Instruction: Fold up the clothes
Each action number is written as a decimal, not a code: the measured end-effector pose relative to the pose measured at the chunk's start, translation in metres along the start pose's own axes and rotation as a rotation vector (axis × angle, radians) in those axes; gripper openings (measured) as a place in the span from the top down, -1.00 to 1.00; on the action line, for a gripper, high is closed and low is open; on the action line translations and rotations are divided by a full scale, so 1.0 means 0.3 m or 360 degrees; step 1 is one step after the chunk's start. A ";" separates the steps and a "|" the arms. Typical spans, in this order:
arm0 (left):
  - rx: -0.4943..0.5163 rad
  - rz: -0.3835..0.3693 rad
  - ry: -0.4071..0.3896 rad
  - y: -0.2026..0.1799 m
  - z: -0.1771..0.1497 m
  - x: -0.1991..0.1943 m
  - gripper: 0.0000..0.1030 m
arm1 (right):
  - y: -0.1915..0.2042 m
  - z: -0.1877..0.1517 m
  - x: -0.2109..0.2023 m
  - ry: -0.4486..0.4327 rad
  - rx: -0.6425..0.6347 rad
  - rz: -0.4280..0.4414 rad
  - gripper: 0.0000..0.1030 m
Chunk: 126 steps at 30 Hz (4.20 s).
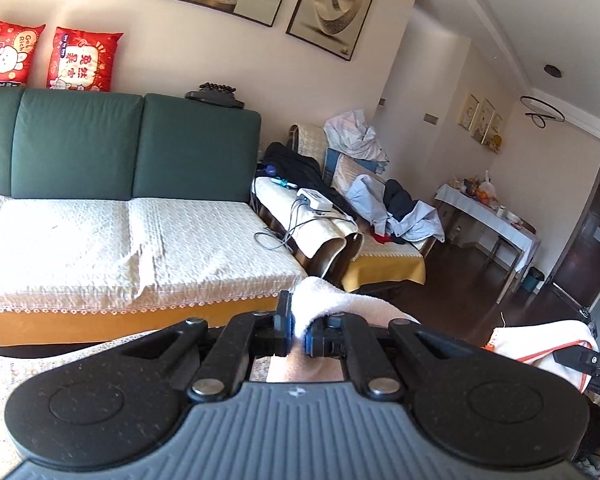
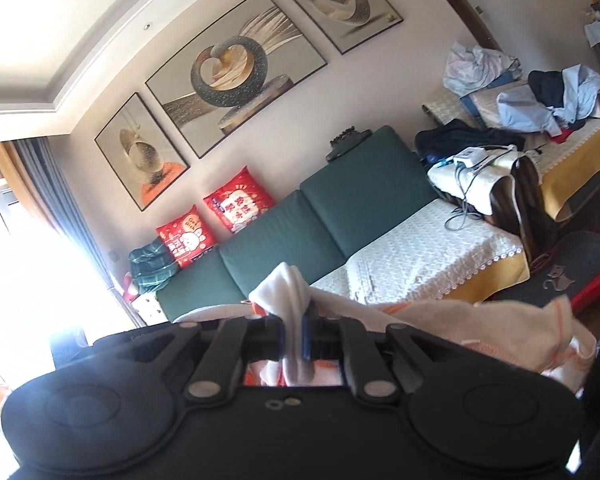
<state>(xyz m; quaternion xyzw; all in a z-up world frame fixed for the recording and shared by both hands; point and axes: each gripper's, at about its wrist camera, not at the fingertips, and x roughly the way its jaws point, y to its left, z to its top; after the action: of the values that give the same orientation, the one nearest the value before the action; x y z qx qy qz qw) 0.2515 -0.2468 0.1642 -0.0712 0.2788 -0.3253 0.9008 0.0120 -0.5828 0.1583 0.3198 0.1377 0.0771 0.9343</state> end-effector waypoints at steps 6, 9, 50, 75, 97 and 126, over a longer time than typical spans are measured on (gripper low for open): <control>-0.0032 0.0101 0.0134 0.181 0.035 0.081 0.90 | -0.001 -0.038 0.237 0.0092 0.0164 0.0011 -1.00; -0.0023 0.0098 0.0120 0.206 0.058 0.152 0.90 | -0.015 -0.045 0.317 0.0098 0.0211 -0.0029 -1.00; 0.0188 0.0534 0.0820 1.183 -0.787 0.244 0.90 | 0.382 -1.465 0.957 0.1459 -0.0248 0.0150 -1.00; 0.0044 0.0682 0.0712 1.414 -0.844 0.051 0.84 | 0.724 -1.781 1.107 0.1364 -0.0579 0.0342 -1.00; -0.0236 0.0710 0.0186 1.012 -0.983 -0.280 -0.24 | 0.389 -1.370 0.937 0.0858 -0.0899 0.0015 -1.00; 0.0641 0.0425 0.0322 0.949 -1.035 0.129 -0.94 | 0.087 -1.357 1.137 0.0973 -0.1310 -0.0200 -1.00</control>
<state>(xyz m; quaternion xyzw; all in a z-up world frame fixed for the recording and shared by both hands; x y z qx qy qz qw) 0.2611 -0.0331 -0.2008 0.1797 0.3040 -0.2579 0.8993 0.2099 -0.2485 -0.2049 -0.1204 0.3816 0.1586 0.9026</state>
